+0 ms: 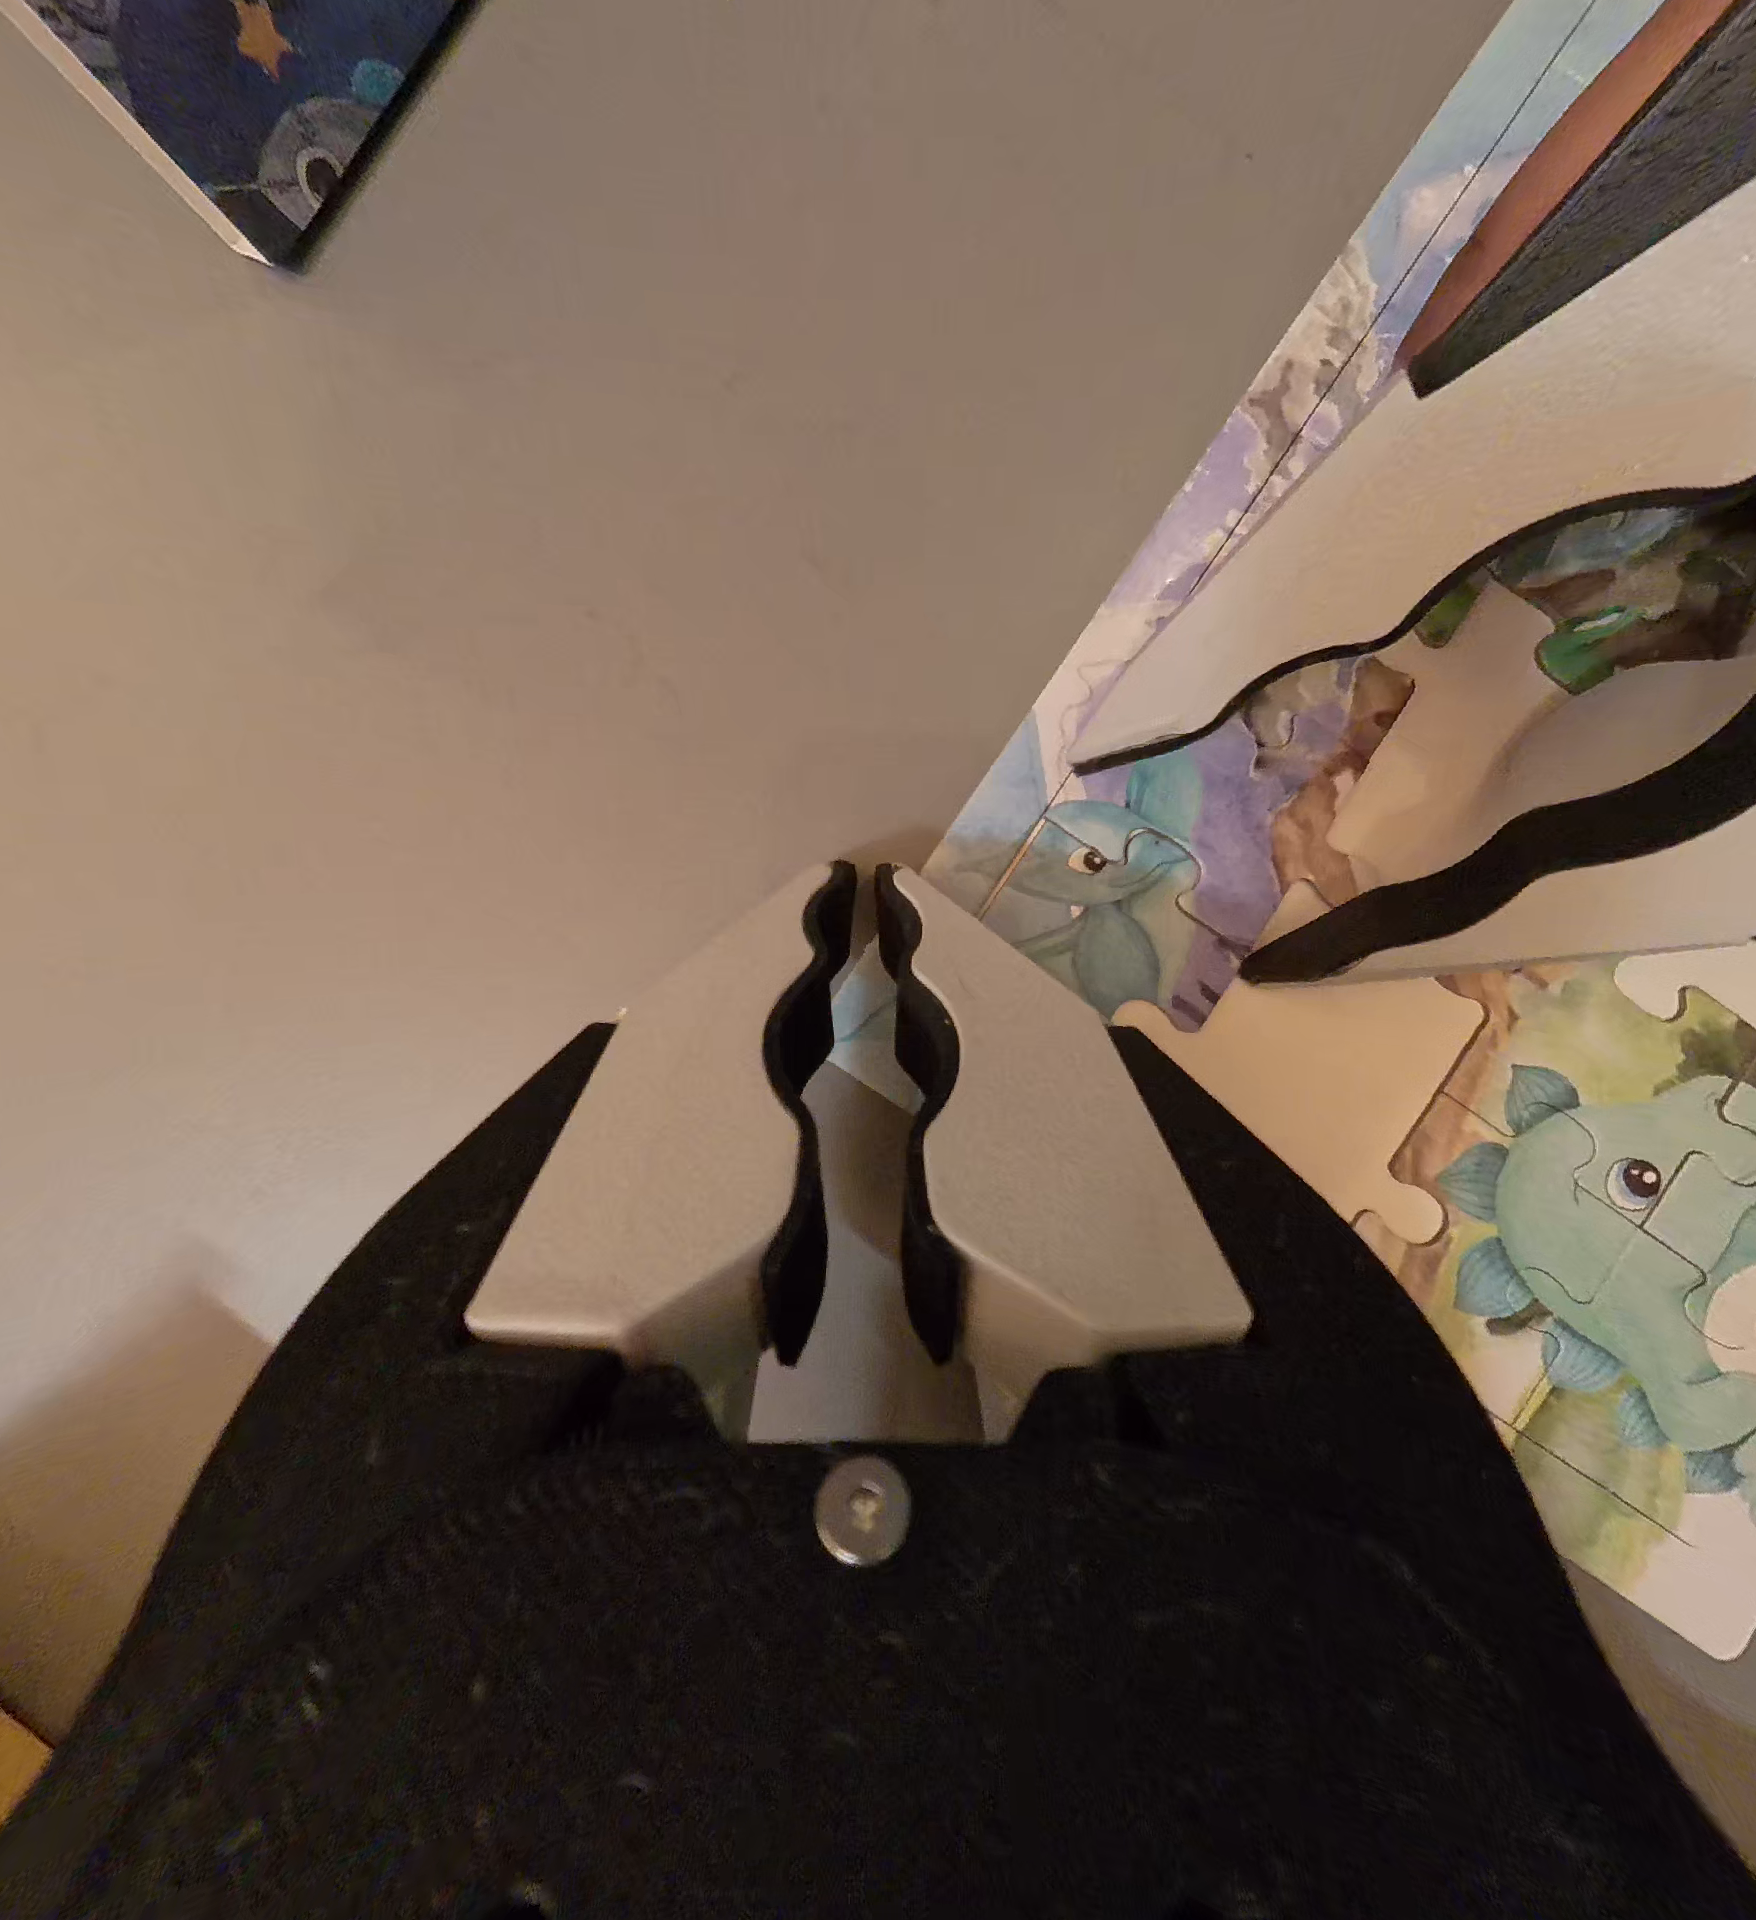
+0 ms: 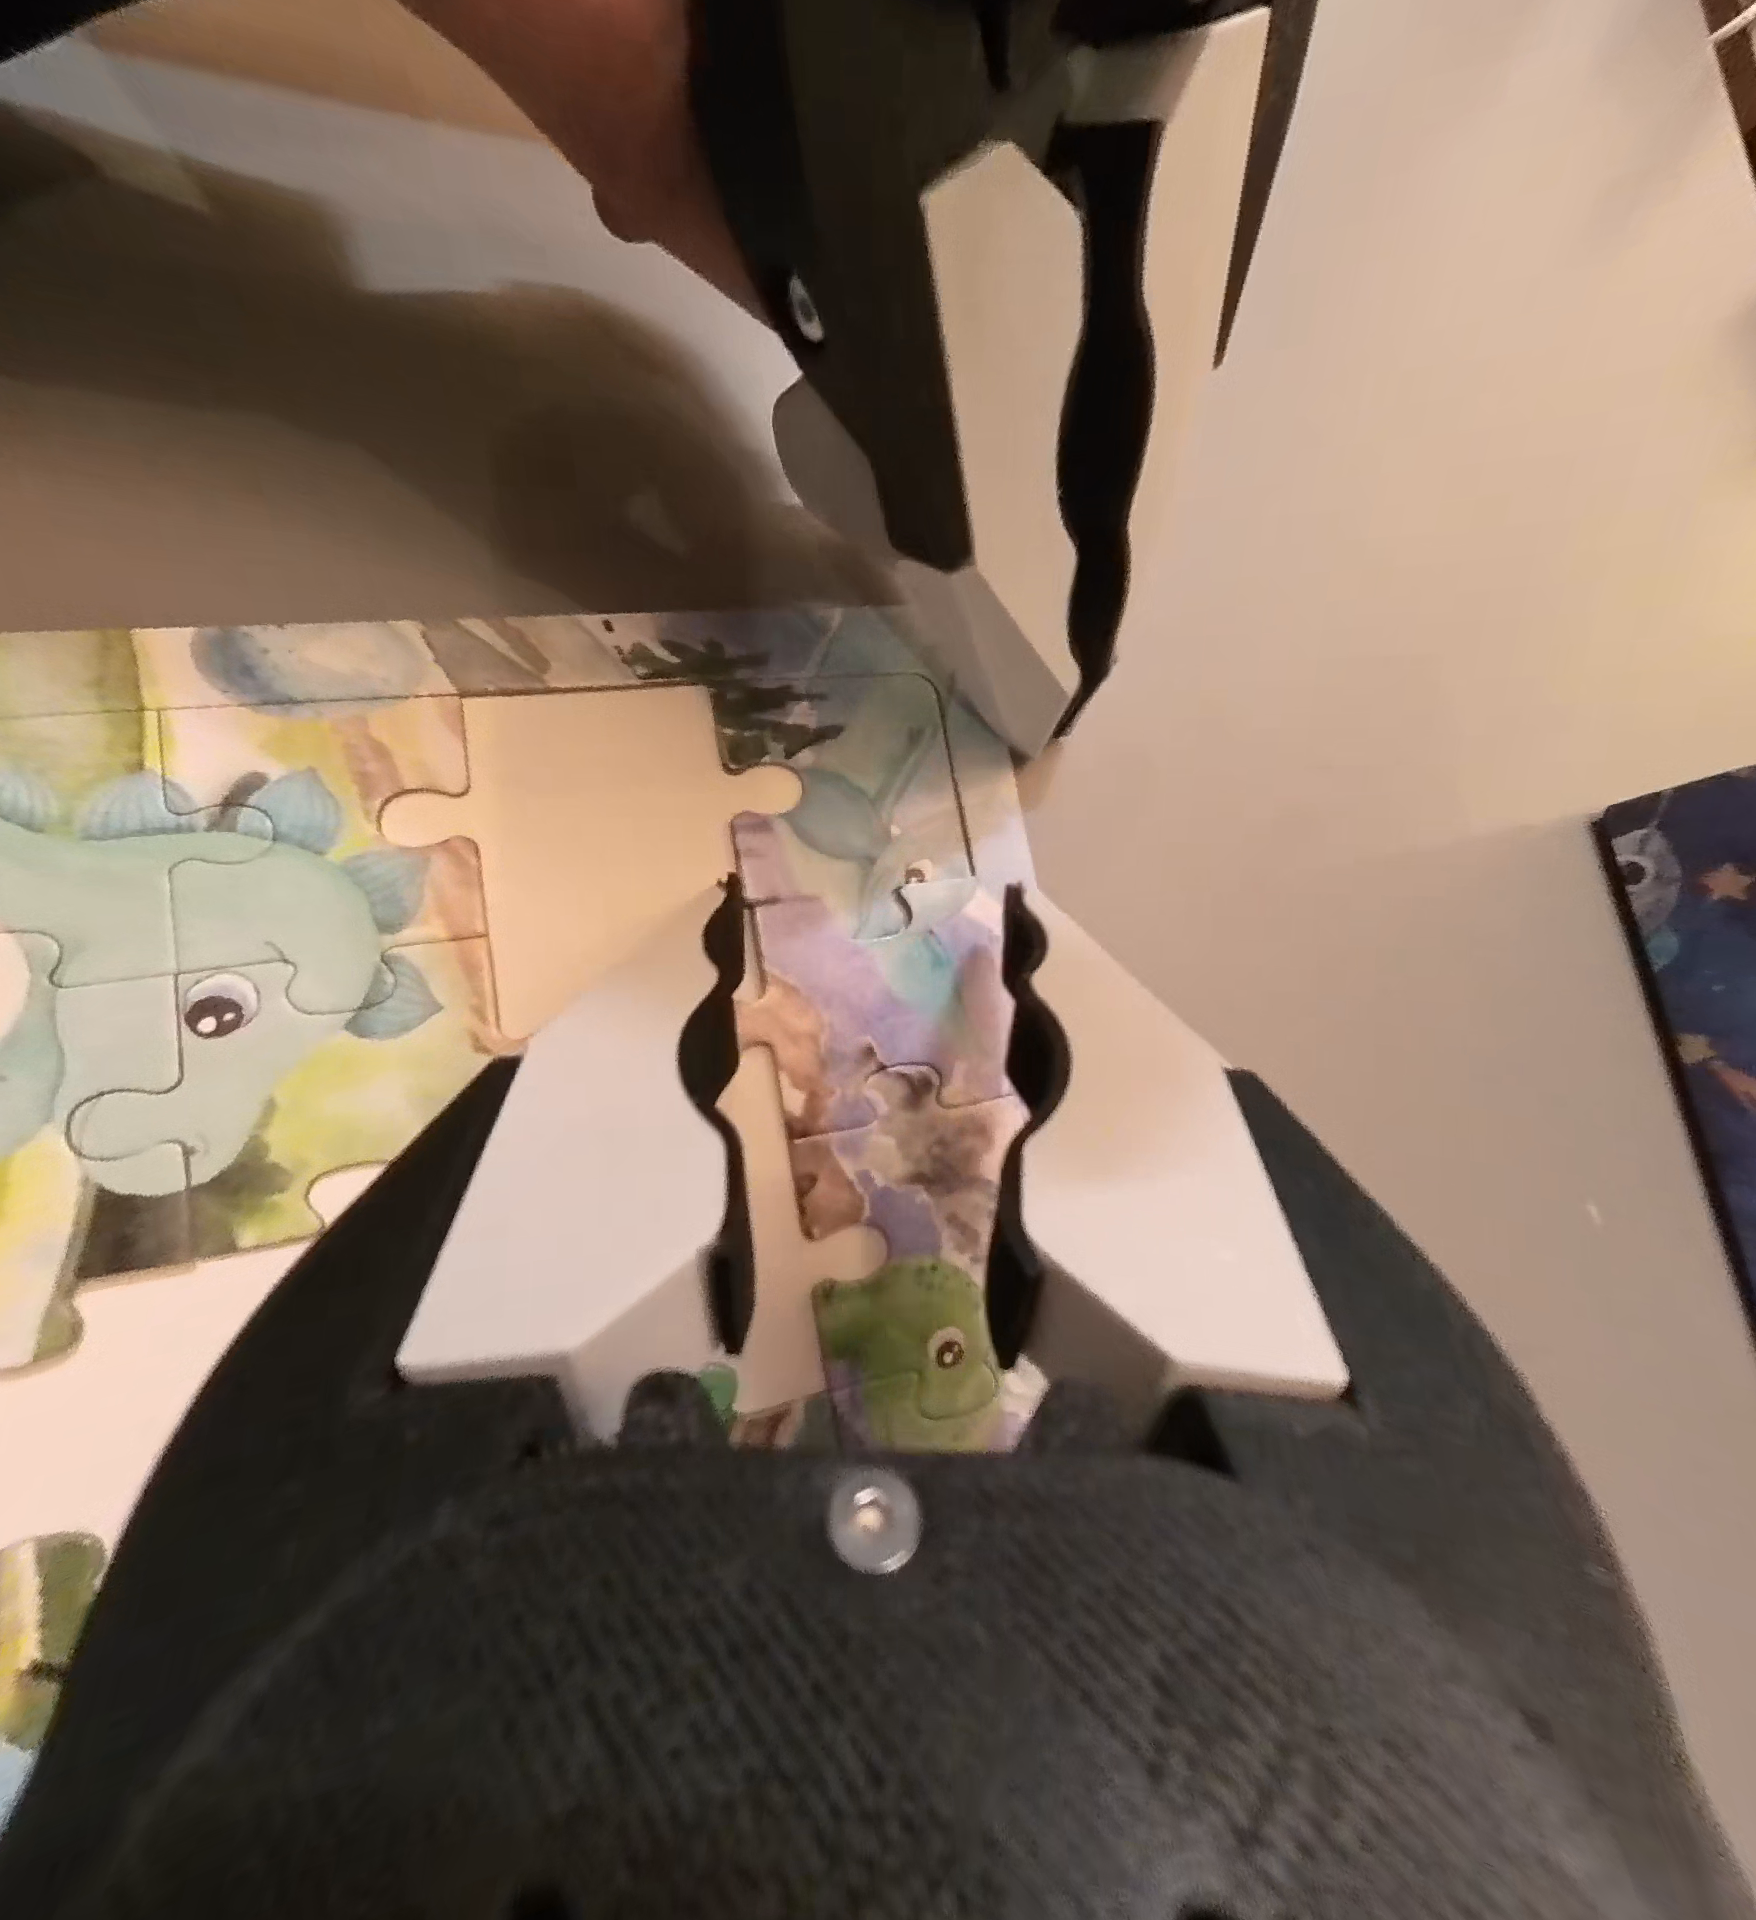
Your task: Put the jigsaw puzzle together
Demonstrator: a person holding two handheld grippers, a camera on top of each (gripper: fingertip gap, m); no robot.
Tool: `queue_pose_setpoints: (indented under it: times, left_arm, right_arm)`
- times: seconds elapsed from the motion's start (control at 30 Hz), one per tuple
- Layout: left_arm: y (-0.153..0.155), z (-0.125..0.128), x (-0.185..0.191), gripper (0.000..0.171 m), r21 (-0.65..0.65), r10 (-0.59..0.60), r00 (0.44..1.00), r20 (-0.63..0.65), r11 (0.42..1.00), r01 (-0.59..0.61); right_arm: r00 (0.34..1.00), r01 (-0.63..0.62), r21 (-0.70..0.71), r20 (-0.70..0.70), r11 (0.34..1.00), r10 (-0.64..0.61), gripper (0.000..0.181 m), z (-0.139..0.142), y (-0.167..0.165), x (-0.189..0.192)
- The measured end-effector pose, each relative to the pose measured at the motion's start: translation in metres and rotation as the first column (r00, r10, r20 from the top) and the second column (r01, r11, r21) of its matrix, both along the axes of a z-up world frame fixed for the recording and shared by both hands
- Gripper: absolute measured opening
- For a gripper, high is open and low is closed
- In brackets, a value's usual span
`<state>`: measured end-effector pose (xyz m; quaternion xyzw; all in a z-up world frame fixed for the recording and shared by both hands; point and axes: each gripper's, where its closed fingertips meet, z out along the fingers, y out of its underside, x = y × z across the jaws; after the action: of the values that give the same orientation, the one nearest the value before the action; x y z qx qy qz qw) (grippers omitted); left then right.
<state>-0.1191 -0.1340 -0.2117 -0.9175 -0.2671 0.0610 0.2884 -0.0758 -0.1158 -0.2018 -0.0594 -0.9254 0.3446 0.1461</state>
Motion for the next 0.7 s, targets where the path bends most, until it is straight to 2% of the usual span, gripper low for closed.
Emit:
queue_pose_setpoints:
  times: [0.23, 0.47, 0.7]
  left_arm:
    - [0.0, -0.0001, -0.0001, 0.002, 0.005, 0.005, 1.0, 0.001, 1.0, -0.005]
    - [0.0008, -0.0003, 0.0007, 0.0, 0.012, 0.004, 1.0, 0.008, 1.0, -0.004]
    - [0.0008, -0.0003, 0.0008, 0.0, 0.009, 0.004, 1.0, 0.006, 1.0, -0.004]
  right_arm:
    - [0.998, -0.007, 0.018, -0.056, 1.0, 0.008, 0.044, 0.0012, -0.0032, -0.0004]
    - [1.0, 0.005, -0.017, -0.022, 1.0, -0.005, 0.041, 0.0002, -0.0038, 0.0004]
    - [0.999, -0.005, -0.041, 0.046, 0.999, 0.007, 0.027, -0.0028, -0.005, 0.007]
